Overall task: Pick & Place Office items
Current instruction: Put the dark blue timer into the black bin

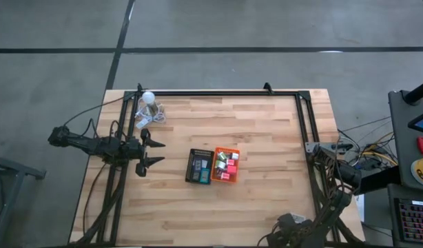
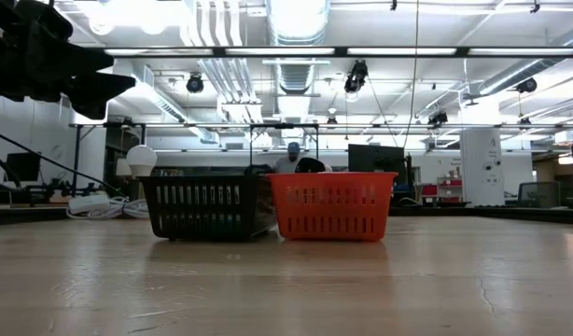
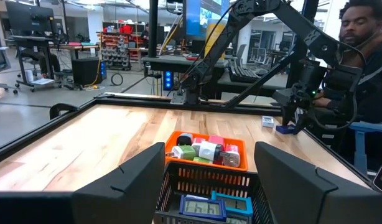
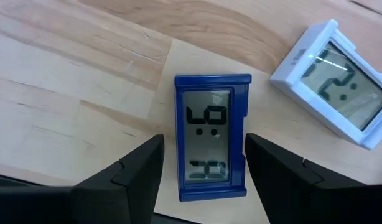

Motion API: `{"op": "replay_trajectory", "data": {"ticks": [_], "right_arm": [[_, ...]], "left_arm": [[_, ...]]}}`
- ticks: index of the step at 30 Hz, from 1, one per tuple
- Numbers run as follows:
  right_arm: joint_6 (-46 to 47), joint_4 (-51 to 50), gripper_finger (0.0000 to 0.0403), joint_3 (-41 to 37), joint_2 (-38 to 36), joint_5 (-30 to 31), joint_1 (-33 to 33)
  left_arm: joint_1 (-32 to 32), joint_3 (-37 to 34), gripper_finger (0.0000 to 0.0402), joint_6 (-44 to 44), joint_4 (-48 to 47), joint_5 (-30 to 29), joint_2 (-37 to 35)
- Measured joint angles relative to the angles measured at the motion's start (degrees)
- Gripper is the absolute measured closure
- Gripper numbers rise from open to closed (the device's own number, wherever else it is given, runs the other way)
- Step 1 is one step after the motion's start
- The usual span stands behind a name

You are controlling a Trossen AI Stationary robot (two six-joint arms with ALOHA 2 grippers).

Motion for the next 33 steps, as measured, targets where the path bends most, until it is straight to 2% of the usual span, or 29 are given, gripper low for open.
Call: {"op": "replay_trajectory", "data": {"ticks": [8, 17, 27, 33], "right_arm": [[0.0, 0.16, 0.0189, -0.01, 0.0, -0.24, -0.16], [-0.02, 0.97, 0.0264, 0.21, 0.04, -0.55, -0.44], [0.0, 1.43, 0.0249, 0.16, -0.09, -0.64, -0.66], [-0.42, 1.86, 0.0254, 0.06, -0.56, -0.42, -0.67]], "left_arm": [[0.0, -0.02, 0.0149, 0.0, 0.0, -0.01, 0.0], [0.02, 0.0, 0.0149, 0.01, 0.0, 0.0, 0.0], [0.0, 0.0, 0.0149, 0.0, 0.0, -0.02, 0.0], [0.02, 0.0, 0.0149, 0.0, 0.0, -0.01, 0.0]]}}
